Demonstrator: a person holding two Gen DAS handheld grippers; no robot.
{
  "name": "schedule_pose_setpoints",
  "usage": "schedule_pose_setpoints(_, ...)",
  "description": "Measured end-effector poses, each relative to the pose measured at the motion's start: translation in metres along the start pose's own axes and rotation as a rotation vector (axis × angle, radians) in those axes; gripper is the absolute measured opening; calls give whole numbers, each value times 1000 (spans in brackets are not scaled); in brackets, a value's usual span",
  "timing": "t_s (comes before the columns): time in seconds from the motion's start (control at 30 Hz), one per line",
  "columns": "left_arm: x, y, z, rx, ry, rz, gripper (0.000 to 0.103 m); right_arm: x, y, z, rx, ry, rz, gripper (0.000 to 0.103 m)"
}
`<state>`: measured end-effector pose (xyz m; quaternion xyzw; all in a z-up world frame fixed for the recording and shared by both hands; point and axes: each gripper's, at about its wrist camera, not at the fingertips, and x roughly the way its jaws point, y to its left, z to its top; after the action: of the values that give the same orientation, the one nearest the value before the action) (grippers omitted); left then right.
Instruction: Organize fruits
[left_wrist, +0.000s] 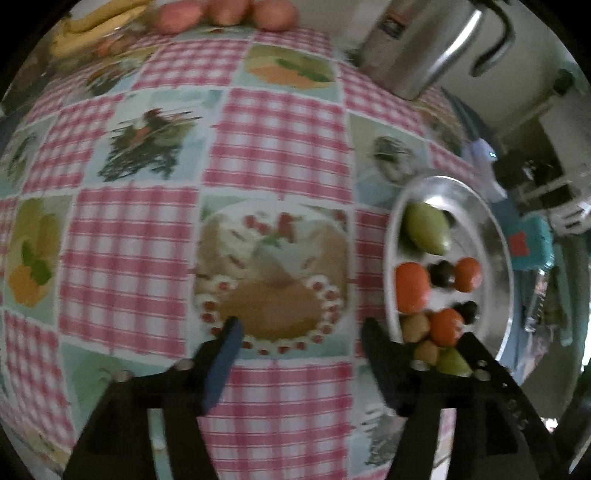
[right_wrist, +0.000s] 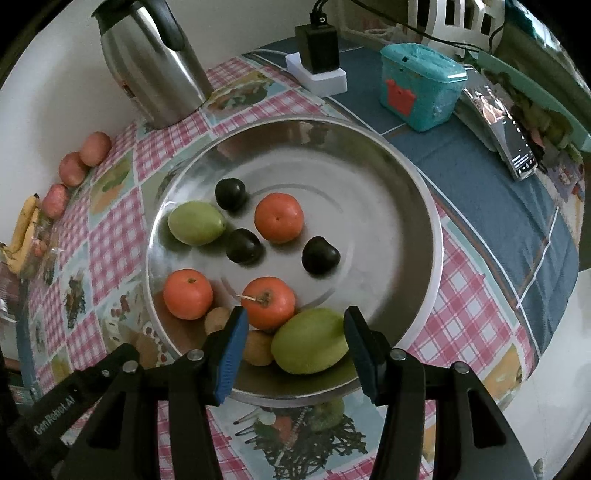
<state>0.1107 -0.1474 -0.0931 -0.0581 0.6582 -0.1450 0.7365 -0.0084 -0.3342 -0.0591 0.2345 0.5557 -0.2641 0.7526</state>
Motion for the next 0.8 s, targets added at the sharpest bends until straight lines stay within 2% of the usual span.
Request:
schedule_pose_setpoints(0.07,1,5,-1,-1,-4,31,83,1,0,0,-9,-5,0,58)
schedule_pose_setpoints(0.13,2,6,-2,8,-17,70,96,2,1,1,-13,-3,8,62)
schedule_pose_setpoints(0.2,3,7,-4,23,-34,100,101,4,2,0,-23,-3,9,72)
schedule_pose_setpoints(0.23,3,7,-4,26,-40,110,103,5,3,0,-26,-5,6,72)
schedule_pose_setpoints(0.47,1,16,-3,27,-75,133,103,8,5,-1,-41,-5,11,73)
schedule_pose_setpoints(0.53,-2,19,-3,28,-89,134,103,8,6,-1,-47,-11,10,80)
schedule_pose_setpoints(0.57,-5,22,-5,29,-95,131,103,7,6,-1,-51,-13,13,90)
schedule_pose_setpoints(0.6,-8,25,-6,28,-104,119,103,7,7,-1,-56,-18,17,91)
schedule_pose_setpoints(0.7,-19,33,-9,23,-135,97,103,4,11,-2,-80,-40,24,91)
schedule_pose_setpoints(0.8,-32,42,-12,23,-179,123,103,2,15,-4,-99,-46,45,91)
